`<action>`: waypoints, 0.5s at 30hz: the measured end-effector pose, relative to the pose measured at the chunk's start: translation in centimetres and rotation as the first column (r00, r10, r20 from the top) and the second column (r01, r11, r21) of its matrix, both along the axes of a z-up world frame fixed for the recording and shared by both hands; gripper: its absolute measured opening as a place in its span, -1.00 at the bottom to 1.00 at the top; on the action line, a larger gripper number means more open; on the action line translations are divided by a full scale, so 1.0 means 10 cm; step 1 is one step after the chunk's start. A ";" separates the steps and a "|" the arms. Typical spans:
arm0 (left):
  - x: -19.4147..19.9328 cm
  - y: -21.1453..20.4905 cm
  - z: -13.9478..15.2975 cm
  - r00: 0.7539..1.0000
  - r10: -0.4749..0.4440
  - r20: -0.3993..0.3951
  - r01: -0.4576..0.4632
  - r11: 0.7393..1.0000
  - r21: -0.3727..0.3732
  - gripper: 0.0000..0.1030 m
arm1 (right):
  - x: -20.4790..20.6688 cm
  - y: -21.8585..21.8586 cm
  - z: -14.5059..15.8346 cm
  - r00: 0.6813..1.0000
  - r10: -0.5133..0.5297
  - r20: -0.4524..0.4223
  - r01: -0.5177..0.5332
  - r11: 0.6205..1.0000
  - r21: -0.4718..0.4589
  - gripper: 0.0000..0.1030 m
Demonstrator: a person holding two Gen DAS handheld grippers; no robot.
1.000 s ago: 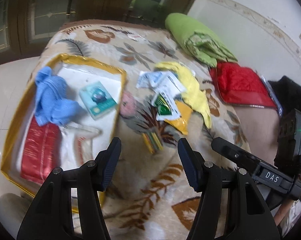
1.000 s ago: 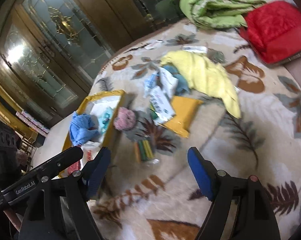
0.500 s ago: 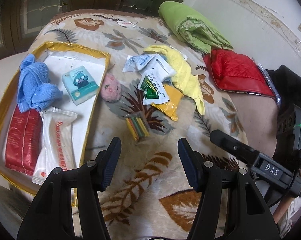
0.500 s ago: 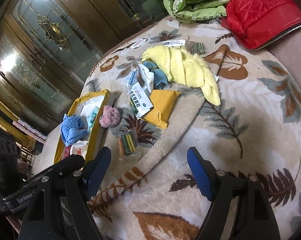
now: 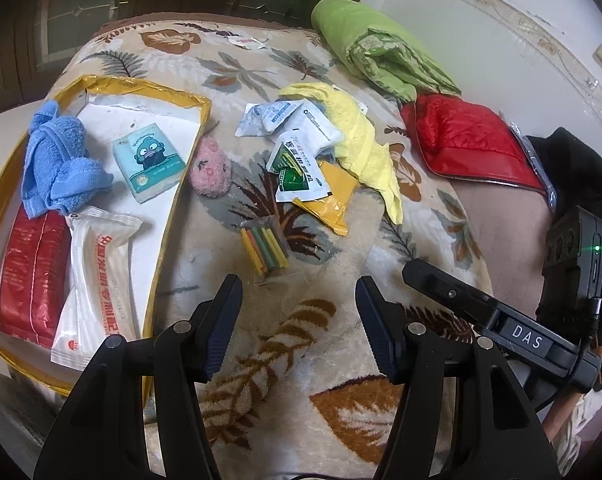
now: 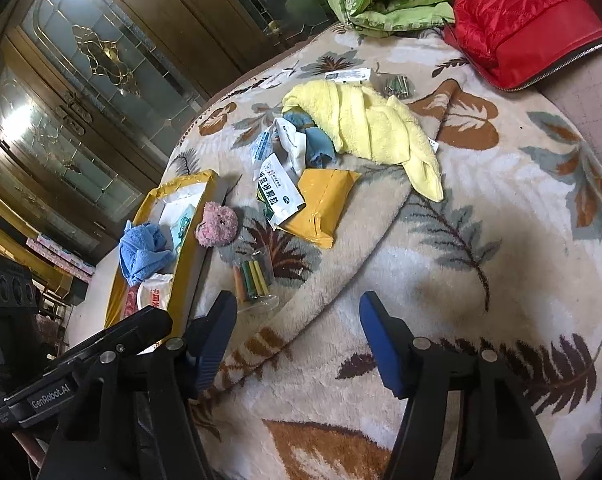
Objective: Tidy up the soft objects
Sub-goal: 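Move both tools back over the remaining items beside the tray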
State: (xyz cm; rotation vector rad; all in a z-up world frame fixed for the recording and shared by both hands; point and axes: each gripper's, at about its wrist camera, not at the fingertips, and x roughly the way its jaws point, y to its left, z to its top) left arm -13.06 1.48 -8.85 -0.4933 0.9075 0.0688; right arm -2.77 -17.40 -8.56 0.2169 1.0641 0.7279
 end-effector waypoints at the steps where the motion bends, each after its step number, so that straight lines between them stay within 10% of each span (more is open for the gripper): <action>1: 0.00 0.00 0.00 1.000 -0.001 0.003 0.001 1.000 -0.002 0.15 | 0.00 0.00 0.00 1.000 0.000 -0.003 0.000 1.000 0.003 0.24; 15: -0.08 0.09 0.00 0.999 0.043 0.021 -0.044 0.999 0.017 0.15 | 0.04 -0.04 0.00 1.000 -0.027 0.002 0.027 0.999 0.028 0.44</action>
